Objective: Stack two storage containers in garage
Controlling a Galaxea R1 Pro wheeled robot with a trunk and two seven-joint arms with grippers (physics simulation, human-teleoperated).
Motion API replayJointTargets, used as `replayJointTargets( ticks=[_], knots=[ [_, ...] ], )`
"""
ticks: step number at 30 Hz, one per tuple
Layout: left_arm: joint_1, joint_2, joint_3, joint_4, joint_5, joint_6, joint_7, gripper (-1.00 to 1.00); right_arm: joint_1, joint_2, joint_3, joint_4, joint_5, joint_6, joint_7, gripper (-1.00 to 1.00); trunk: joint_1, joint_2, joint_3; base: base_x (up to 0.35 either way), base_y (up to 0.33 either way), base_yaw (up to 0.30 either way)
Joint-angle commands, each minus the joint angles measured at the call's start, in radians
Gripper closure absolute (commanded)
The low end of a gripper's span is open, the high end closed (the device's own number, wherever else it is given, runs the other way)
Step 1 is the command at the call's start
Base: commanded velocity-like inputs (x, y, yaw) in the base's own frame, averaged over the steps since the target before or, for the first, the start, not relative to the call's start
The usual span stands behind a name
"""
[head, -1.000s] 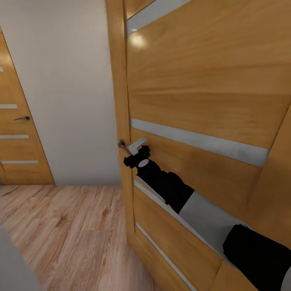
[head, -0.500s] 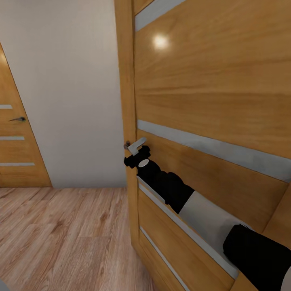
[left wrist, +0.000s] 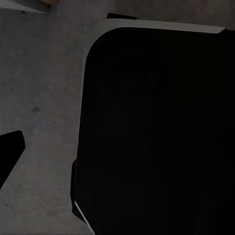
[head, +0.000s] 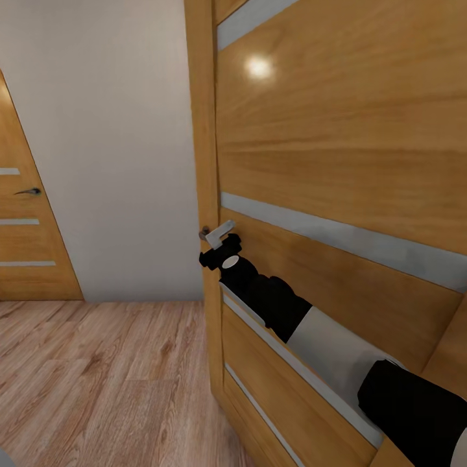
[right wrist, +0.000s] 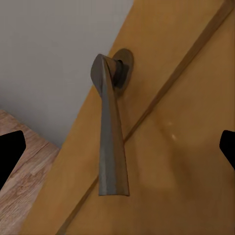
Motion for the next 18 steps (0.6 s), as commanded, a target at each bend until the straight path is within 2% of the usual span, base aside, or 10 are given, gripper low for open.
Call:
replayJointTargets(
  ticks=[1,8,14,18],
  knots=[
    [0.000,0.000,0.001,0.000,0.008,-0.002,0.000,-1.00,-0.001,0.000,0.002,0.000,-0.006,0.004,-0.011,-1.00,0.000,-0.001,-0.001,0.000,0.000,0.000],
    [0.000,0.001,0.002,0.000,0.009,-0.002,0.000,-1.00,-0.001,0.000,0.002,0.000,-0.006,0.004,-0.011,-1.00,0.000,-0.001,-0.001,0.014,0.002,0.000],
    [0.000,0.001,0.000,0.000,0.055,-0.003,0.000,-1.00,-0.001,0.000,0.002,0.000,-0.006,0.004,-0.011,-1.00,0.000,-0.001,-0.001,0.102,0.061,0.000],
    [0.000,0.001,0.000,0.000,0.064,-0.004,0.000,-1.00,-0.001,0.000,0.002,0.000,-0.006,0.004,-0.012,-1.00,0.000,-0.001,-0.001,0.018,0.010,0.000]
  ],
)
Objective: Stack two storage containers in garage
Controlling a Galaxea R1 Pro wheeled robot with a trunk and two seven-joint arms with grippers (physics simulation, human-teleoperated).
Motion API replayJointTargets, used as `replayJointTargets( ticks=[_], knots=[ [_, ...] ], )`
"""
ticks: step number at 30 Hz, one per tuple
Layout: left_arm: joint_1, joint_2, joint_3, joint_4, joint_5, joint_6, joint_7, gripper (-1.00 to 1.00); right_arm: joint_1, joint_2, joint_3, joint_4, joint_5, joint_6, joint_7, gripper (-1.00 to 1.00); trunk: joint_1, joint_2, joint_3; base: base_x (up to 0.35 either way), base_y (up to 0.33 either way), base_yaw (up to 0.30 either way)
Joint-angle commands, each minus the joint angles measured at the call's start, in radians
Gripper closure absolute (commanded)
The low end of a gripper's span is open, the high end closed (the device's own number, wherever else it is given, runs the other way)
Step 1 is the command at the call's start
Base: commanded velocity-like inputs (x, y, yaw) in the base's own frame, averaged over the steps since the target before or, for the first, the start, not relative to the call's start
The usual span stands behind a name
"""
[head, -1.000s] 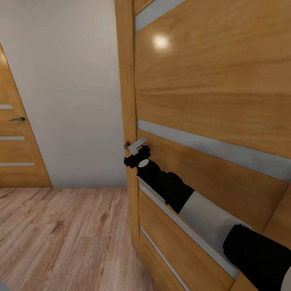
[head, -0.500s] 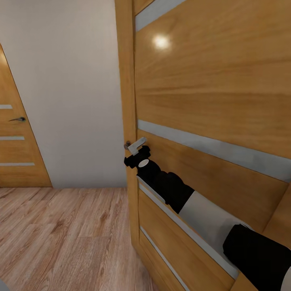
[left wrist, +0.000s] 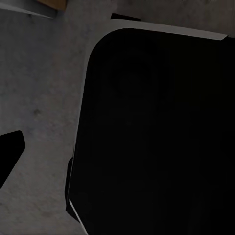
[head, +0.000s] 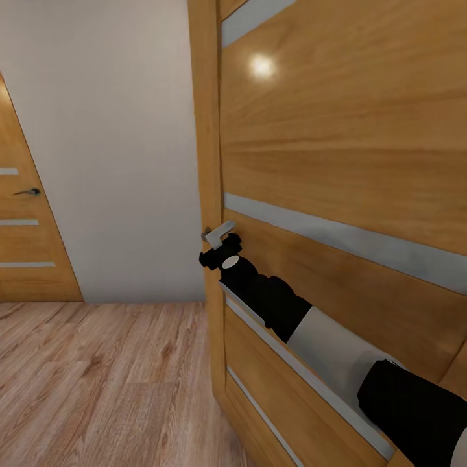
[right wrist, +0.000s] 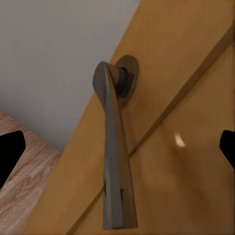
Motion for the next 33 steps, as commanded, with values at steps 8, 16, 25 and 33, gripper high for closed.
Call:
replayJointTargets(
  ticks=[8,16,25,33],
  knots=[
    [0.000,0.000,0.001,0.000,0.007,-0.003,0.000,-1.00,-0.001,0.000,0.002,0.000,-0.007,0.003,-0.010,-1.00,0.000,-0.001,-0.001,0.002,0.001,0.000],
    [0.000,0.000,0.001,0.000,0.007,-0.003,0.000,-1.00,-0.001,0.000,0.002,0.000,-0.007,0.003,-0.010,-1.00,0.000,-0.001,-0.001,0.000,0.020,0.000],
    [0.000,-0.001,0.001,0.000,0.007,-0.003,-0.001,-1.00,-0.001,0.000,0.002,0.000,-0.007,0.003,-0.010,-1.00,0.000,-0.001,-0.001,0.000,0.023,0.000],
    [0.000,0.000,0.001,0.000,0.007,-0.003,0.000,-1.00,-0.001,0.000,0.002,0.000,-0.007,0.003,-0.010,-1.00,0.000,-0.001,-0.001,0.000,0.001,0.000]
  ],
)
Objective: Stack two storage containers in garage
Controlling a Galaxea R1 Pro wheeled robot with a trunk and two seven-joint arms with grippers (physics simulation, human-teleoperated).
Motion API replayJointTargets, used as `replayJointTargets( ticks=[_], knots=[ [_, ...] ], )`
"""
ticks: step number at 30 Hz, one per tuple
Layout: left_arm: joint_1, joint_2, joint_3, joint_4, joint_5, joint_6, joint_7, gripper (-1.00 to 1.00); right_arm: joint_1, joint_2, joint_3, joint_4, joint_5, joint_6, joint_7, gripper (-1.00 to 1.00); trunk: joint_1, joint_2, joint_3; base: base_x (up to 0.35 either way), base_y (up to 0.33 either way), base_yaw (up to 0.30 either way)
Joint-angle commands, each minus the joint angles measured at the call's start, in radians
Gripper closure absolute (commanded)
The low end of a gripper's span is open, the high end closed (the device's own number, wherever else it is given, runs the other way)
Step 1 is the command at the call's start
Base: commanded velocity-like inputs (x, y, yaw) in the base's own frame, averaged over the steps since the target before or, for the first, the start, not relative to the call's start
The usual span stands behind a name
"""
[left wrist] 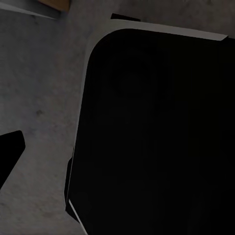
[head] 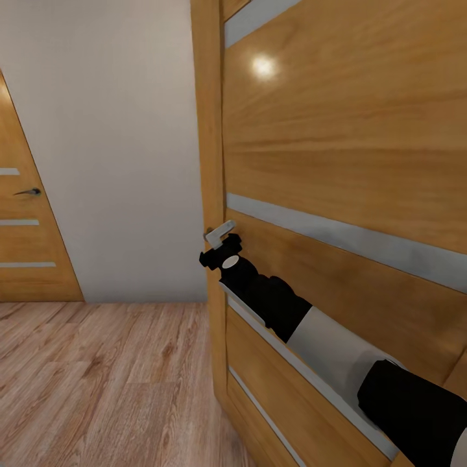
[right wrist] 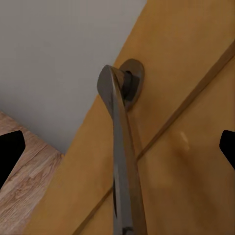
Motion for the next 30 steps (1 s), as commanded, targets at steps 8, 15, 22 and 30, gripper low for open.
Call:
replayJointTargets(
  ticks=[8,15,22,30],
  knots=[
    [0.000,-0.001,0.001,0.000,0.005,-0.002,0.000,-1.00,-0.001,0.000,0.002,0.000,-0.010,0.002,-0.009,-1.00,0.000,-0.001,-0.001,0.000,0.022,0.000],
    [0.000,-0.002,0.001,0.000,0.006,-0.002,0.000,-1.00,-0.001,0.000,0.003,0.000,-0.011,0.002,-0.011,-1.00,0.000,-0.001,-0.001,0.022,0.006,0.000],
    [0.000,-0.001,0.001,0.000,0.006,-0.002,0.000,-1.00,-0.001,0.000,0.003,0.001,-0.011,0.002,-0.010,-1.00,0.000,-0.001,-0.001,0.184,0.000,0.000],
    [0.000,-0.002,0.001,0.000,0.006,-0.002,0.000,-1.00,-0.001,0.000,0.002,0.001,-0.011,0.002,-0.010,-1.00,0.000,-0.001,-0.001,0.018,0.000,0.000]
  ],
)
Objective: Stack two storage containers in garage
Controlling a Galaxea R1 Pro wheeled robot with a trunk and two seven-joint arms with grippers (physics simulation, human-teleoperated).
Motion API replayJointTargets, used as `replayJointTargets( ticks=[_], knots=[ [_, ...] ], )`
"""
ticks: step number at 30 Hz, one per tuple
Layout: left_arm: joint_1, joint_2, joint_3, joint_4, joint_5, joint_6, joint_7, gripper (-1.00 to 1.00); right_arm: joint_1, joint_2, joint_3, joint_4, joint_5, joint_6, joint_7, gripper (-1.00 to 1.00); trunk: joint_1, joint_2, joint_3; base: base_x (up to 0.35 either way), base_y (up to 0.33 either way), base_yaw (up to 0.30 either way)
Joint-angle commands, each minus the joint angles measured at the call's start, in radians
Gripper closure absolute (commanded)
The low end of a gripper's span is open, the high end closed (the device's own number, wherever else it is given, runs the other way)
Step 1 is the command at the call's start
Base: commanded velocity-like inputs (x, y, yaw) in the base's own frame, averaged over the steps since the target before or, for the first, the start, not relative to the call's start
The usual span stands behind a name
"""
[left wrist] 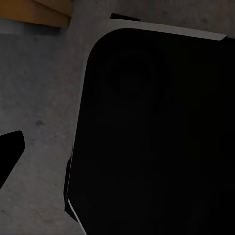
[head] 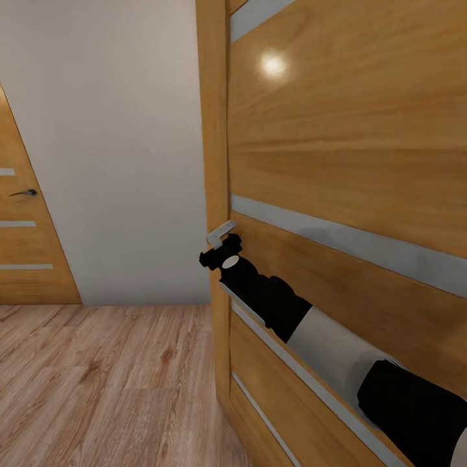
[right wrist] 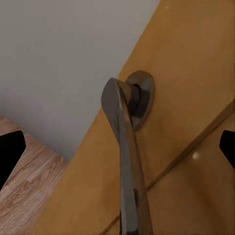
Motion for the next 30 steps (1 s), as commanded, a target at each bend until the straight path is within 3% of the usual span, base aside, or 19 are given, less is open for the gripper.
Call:
replayJointTargets(
  ticks=[1,8,15,30],
  knots=[
    [0.000,0.000,0.001,0.000,0.005,-0.002,0.000,-1.00,-0.001,0.000,0.002,0.000,-0.006,0.004,-0.011,-1.00,0.000,0.000,-0.001,0.002,0.000,0.000],
    [0.000,0.000,0.001,0.000,0.005,-0.002,0.000,-1.00,-0.001,0.000,0.001,0.000,-0.007,0.007,-0.012,-1.00,0.000,0.000,-0.001,0.000,0.000,0.000],
    [0.000,0.000,0.002,0.000,0.005,-0.002,0.000,-1.00,-0.001,0.000,0.000,-0.001,-0.006,0.066,-0.054,-1.00,0.000,0.000,-0.001,0.000,0.000,0.000],
    [0.000,0.000,0.001,0.000,0.005,-0.002,0.000,-1.00,-0.001,0.000,-0.001,-0.001,-0.007,0.062,-0.058,-1.00,0.000,0.000,-0.001,0.000,0.000,0.000]
  ],
)
